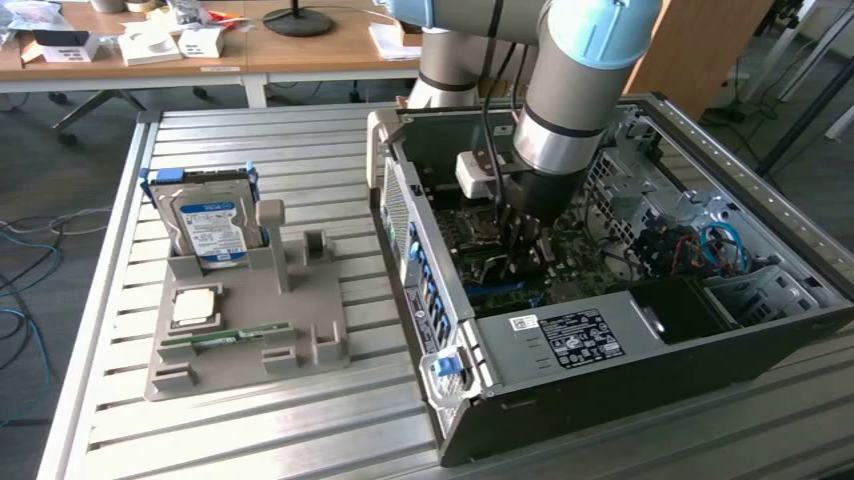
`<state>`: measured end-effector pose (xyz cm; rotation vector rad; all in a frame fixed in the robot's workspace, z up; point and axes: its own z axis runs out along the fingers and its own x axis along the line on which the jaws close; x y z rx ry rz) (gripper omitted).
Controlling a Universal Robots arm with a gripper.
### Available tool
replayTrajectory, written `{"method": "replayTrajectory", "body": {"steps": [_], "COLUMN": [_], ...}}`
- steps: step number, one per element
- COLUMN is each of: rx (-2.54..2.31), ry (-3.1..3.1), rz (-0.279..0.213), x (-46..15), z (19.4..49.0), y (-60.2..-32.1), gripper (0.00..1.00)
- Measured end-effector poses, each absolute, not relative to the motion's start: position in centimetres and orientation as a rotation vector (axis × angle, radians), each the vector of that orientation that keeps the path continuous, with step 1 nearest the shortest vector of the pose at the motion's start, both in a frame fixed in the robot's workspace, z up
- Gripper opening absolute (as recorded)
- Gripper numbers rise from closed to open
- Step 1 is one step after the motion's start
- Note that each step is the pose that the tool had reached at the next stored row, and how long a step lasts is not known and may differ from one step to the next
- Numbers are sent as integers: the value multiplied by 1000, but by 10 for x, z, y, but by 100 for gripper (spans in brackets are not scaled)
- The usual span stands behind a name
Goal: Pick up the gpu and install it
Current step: 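Insert the gpu into the slot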
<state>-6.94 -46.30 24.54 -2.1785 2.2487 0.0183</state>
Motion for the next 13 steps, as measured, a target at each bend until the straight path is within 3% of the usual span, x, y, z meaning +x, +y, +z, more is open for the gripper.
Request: {"method": "replayTrajectory", "body": {"steps": [13], "rx": [-2179], "ry": [2249], "rz": [19], "x": [-67], "z": [271], "y": [-463], "gripper": [33]}}
